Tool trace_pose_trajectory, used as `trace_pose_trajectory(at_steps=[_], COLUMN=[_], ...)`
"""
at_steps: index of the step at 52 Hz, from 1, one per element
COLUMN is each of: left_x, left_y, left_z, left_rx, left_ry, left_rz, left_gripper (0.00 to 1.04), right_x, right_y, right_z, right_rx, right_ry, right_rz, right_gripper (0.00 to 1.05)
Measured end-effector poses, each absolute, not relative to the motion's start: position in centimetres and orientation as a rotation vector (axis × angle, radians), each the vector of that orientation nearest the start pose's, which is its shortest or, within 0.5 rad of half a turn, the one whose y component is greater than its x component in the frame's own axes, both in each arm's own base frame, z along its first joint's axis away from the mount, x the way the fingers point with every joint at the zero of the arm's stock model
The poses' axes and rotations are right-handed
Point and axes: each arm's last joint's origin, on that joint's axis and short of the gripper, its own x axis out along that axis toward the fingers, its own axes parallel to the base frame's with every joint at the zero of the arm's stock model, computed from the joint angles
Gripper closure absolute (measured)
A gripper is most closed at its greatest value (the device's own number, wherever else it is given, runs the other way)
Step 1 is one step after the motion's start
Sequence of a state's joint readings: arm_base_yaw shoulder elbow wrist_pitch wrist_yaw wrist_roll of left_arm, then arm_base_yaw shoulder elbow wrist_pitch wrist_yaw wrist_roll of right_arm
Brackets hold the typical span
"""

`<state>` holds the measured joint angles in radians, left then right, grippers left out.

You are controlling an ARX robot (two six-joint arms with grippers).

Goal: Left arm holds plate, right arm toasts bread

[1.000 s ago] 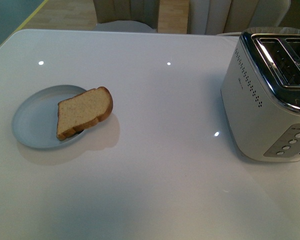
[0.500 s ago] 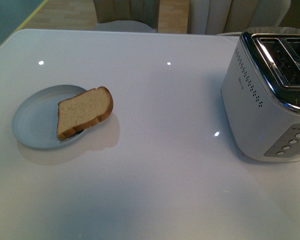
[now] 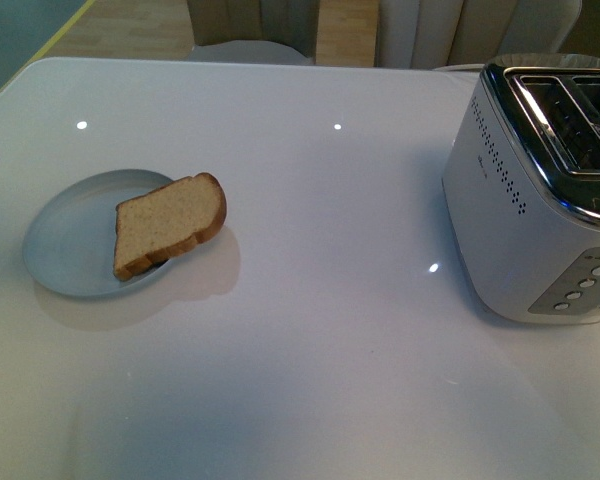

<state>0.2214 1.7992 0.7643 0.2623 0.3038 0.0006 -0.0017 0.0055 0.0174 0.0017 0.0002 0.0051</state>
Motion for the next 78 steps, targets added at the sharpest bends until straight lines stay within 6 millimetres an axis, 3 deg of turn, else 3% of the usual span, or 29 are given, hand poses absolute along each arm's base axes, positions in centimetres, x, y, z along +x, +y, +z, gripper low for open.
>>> trace_pose_trajectory(at_steps=[15, 35, 50, 62, 78], left_x=[35.4, 38.5, 40.7, 41.4, 43.3], left_y=[8.1, 10.5, 11.0, 11.1, 11.2], left_z=[7.0, 2.3, 0.5, -0.7, 0.8], left_rx=[-0.179, -0.112, -0.046, -0.023, -0.171], left_ry=[0.883, 0.959, 0.984, 1.008, 1.004], left_rz=[-0.053, -0.049, -0.106, -0.166, -0.313], left_gripper=[0.07, 0.07, 0.07, 0.07, 0.07], right_x=[9.7, 9.7, 9.7, 9.7, 9.7], right_y=[0.0, 0.0, 0.0, 0.0, 0.0], right_z=[16.9, 16.9, 16.9, 16.9, 16.9], right_rx=[0.005, 0.005, 0.005, 0.005, 0.005], right_ry=[-0.013, -0.013, -0.014, -0.013, -0.013], right_rz=[-0.002, -0.002, -0.002, -0.002, -0.002], right_gripper=[0.09, 0.09, 0.09, 0.09, 0.09])
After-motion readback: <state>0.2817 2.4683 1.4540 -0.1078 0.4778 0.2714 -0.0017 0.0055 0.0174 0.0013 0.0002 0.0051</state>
